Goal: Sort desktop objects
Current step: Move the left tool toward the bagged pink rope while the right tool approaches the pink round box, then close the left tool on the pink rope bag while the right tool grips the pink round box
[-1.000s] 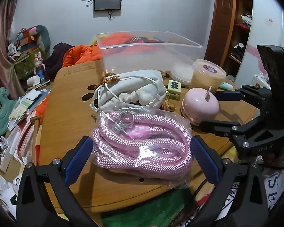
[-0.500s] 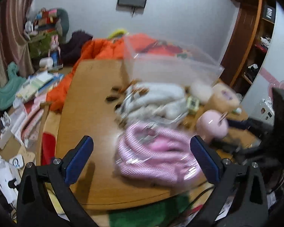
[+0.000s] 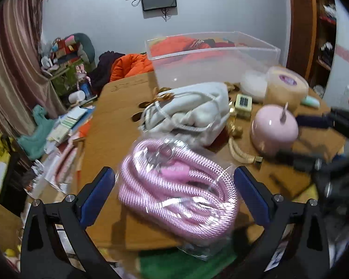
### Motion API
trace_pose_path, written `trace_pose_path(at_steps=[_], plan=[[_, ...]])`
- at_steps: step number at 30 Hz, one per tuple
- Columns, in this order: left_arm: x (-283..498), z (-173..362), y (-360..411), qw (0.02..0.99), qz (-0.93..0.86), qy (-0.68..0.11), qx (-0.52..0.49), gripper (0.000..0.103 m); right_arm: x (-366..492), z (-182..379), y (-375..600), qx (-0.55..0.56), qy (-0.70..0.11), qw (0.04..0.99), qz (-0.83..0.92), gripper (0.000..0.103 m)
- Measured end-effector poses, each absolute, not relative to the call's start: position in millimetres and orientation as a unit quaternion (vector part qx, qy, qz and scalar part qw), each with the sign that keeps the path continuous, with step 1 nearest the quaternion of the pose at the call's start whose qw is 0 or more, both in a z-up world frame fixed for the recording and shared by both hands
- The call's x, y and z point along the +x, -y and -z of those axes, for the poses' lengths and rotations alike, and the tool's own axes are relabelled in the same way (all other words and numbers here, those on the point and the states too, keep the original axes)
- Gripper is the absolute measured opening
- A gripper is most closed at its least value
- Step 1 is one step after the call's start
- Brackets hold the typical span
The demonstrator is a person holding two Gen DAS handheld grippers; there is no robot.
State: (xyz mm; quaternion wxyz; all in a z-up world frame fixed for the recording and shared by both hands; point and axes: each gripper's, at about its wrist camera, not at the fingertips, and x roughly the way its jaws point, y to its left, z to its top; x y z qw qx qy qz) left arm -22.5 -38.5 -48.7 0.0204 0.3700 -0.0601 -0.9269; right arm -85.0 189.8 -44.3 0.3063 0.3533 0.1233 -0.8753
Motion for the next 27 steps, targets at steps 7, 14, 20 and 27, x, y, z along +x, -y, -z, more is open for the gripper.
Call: trace_pose_path(at_steps=[7,14,20,27], plan=[[-6,48,64,0.025,0.919,0.024,0.392,0.103,-86,47,-190,0.364,-0.105,0.308,0.873,0.072],[-24,60,79,-0.014,0.902,-0.081,0.423,0.103,-87,50,-184,0.363,-0.111,0.314,0.870,0.071],[-36,67,66,-0.013,0.906,-0.080,0.414,0.103,-95,51,-182,0.367,-0.111,0.318,0.867,0.063],[-32,72,58,0.023,0.922,-0.023,0.387,0.090,-93,52,-174,0.358,-0.126,0.313,0.870,0.060]])
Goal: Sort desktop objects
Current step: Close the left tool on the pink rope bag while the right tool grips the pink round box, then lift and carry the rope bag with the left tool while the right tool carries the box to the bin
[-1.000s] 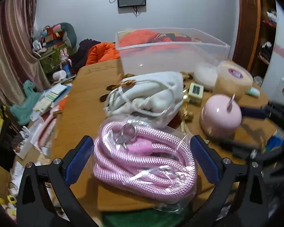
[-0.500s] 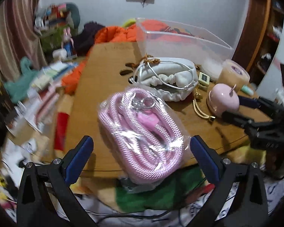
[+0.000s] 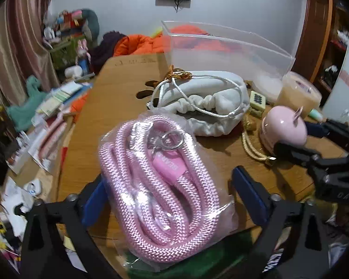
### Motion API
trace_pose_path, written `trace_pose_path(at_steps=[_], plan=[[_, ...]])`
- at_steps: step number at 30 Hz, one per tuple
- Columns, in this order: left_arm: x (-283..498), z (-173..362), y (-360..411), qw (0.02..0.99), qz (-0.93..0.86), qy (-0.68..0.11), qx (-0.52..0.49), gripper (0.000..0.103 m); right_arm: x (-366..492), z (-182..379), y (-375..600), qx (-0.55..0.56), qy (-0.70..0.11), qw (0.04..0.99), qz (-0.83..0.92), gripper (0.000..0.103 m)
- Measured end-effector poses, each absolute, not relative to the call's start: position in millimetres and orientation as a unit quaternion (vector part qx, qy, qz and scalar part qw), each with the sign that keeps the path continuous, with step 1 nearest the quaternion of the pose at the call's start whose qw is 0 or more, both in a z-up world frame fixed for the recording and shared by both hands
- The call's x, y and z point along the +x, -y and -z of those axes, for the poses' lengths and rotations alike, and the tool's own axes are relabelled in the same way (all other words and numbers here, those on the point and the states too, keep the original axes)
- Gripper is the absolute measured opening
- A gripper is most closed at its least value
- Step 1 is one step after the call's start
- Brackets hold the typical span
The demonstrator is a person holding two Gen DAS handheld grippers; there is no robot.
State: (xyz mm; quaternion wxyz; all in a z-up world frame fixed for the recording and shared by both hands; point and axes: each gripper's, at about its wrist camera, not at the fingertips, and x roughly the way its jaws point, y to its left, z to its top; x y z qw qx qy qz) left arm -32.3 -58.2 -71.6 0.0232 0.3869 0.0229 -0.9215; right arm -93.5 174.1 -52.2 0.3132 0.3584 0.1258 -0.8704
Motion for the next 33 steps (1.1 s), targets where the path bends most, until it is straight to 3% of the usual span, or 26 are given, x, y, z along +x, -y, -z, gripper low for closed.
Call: trace_pose_path(at_steps=[4,9,33], plan=[[-27,70,62,0.027,0.926,-0.018,0.375,0.074,-90,53,-174,0.356,-0.126,0.316,0.870,0.060],[-26,68,64,0.029,0.927,-0.026,0.373,0.066,-83,49,-174,0.346,-0.133,0.320,0.872,0.060],[-9,-24,52,-0.013,0.966,-0.050,0.251,0.064,-63,-29,-220,0.264,-0.101,0.317,0.905,0.060]])
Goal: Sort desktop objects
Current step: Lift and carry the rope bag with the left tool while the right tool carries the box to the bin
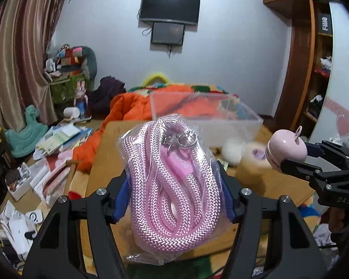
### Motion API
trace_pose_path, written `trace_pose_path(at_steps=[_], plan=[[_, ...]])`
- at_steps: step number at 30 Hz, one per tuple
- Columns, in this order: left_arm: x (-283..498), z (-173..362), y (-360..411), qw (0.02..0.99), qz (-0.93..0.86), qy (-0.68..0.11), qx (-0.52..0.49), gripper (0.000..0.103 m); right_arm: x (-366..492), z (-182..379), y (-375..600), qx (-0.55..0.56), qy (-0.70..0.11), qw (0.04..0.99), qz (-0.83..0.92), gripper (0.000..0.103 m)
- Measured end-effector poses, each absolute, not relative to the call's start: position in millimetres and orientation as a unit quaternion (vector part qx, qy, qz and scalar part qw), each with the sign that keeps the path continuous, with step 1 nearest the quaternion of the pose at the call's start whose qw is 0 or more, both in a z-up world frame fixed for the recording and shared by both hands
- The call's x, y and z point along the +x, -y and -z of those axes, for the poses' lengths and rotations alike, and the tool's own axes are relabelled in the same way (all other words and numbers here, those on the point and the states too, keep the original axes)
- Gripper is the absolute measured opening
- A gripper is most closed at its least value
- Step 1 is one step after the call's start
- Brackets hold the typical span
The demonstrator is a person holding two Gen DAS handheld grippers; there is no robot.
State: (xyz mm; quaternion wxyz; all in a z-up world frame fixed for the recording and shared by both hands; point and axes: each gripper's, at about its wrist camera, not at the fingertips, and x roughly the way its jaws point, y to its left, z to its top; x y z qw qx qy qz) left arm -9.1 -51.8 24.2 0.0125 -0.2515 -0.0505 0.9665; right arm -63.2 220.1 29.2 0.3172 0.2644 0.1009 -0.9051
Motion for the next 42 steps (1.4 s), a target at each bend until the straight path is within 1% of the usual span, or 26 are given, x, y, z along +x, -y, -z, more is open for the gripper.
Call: trace_pose_path(at_steps=[12,23,28,35,42], plan=[[-59,-72,64,0.055,-0.972,0.063,-0.222,0.064,-107,-75,-225,0.229,-0.118,0.279,0.925,0.060],[-128,-90,75,0.063,-0.967,0.076,-0.234,0.064,-173,-94,-218,0.237,-0.111,0.277,0.925,0.060],[-162,-83,75,0.073,-0.959,0.079,-0.263,0.064,-203,-87,-211,0.252,-0.118,0.275,0.920,0.060],[-211,-57,72,0.085,-0.938,0.081,-0.326,0.064,-245,-62,-195,0.292,-0.130,0.281,0.905,0.060],[-239,-34,65,0.092,-0.921,0.064,-0.374,0.064,-279,-37,-180,0.338,-0.142,0.292,0.883,0.060]])
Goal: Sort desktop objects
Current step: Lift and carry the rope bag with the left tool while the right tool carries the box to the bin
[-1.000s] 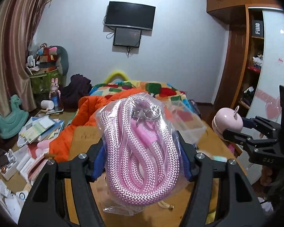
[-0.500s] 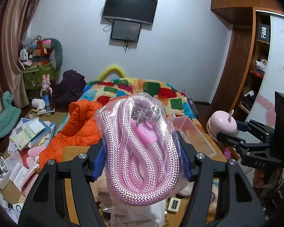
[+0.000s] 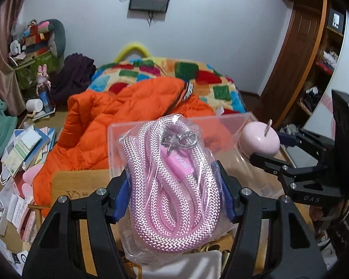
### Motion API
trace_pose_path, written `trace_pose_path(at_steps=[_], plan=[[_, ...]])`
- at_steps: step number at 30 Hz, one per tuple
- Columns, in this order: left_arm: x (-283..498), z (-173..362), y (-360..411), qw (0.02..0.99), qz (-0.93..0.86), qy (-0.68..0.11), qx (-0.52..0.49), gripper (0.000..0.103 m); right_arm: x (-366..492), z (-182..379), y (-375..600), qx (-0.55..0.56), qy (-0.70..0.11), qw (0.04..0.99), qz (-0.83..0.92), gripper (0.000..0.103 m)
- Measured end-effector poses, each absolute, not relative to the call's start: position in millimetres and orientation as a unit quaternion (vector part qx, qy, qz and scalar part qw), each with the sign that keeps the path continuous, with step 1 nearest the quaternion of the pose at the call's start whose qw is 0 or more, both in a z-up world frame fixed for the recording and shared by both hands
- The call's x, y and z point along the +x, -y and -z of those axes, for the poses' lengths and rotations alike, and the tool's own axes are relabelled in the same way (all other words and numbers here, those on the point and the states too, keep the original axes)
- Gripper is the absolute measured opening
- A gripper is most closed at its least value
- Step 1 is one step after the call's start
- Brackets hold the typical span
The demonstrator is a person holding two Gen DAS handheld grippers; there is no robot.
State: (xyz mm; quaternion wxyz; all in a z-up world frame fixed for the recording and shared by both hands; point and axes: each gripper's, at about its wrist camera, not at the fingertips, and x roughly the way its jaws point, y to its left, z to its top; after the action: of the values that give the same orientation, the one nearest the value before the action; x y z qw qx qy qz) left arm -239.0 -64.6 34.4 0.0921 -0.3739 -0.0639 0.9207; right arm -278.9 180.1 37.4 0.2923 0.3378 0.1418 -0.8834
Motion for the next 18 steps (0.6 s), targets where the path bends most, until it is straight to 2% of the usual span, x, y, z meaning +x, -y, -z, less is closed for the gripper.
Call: trace_pose_path(at_steps=[11,18], plan=[[-260,-12,42,0.114,-0.900,-0.005,-0.421,0.064,-297,-15,-157,0.379,-0.202,0.305,0.850,0.060],[-265,-2,38,0.123,-0.889,-0.019,-0.440,0.064,-302,-6,-146,0.399,-0.222,0.306,0.835,0.060]])
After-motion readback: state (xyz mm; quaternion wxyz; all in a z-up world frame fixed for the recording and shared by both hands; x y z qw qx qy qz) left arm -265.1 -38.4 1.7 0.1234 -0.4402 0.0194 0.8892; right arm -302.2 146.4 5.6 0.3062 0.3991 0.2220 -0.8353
